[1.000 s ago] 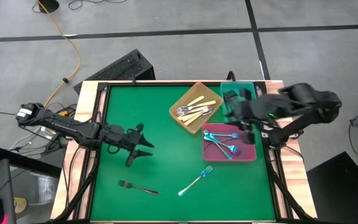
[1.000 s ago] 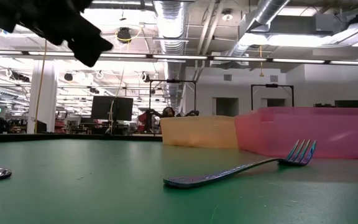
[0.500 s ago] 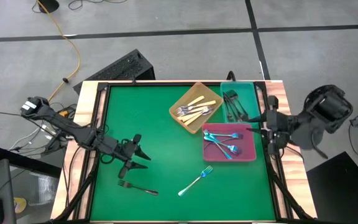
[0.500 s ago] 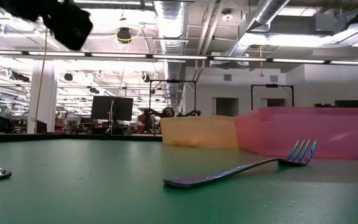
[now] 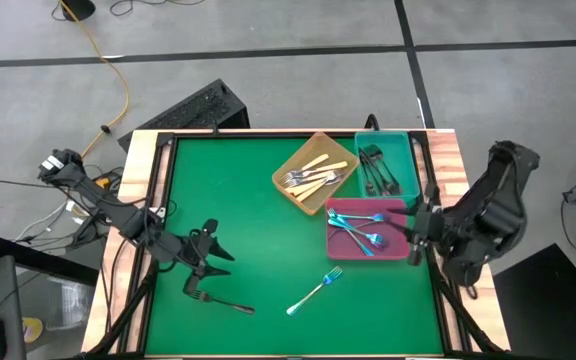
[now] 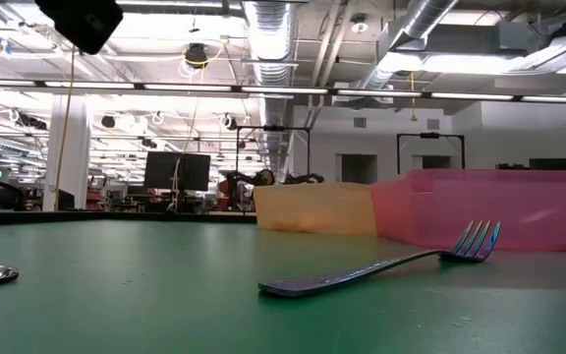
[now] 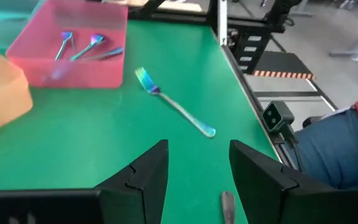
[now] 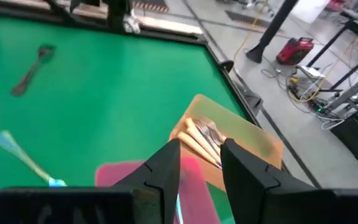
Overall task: Sort silverware by color (type)
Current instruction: Put the black fork into the blue bin
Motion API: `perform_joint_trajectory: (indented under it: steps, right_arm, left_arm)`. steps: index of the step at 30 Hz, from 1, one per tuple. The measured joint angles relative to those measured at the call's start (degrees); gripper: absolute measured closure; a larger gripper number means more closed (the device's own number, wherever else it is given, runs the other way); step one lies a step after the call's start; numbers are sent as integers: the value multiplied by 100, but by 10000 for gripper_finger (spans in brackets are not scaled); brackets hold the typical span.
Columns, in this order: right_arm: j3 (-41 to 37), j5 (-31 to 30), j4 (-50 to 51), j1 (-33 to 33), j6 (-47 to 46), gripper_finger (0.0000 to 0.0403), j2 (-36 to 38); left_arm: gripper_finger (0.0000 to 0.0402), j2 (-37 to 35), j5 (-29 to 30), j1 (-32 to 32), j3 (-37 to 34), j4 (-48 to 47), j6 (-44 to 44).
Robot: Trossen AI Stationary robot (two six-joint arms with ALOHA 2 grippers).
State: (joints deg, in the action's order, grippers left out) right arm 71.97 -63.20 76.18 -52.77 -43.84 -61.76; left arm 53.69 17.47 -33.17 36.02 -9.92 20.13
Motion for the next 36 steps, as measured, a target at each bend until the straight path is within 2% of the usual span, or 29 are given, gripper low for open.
perform_joint_trajectory:
  steps: [7,14,22,29,36]
  right_arm:
    - [-1028,-165,-1784,2,360,267,-111]
    - [-1541,-162,-2940,4,367,267,-385]
    - [-1552,-166,-3454,92,380,267,-838]
    - [-1552,-153,-3569,274,376,267,-1128]
    - [-1554,-138,-3627,463,336,267,-1178]
  left_arm:
    - [248,50,139,-184,19,-273,387]
    - [248,532,-14,-296,21,-364,558]
    - [248,1391,-100,-416,21,-367,961]
    - [248,2039,-614,-598,19,-348,1772]
    - [248,2445,-750,-1100,163,-335,2153]
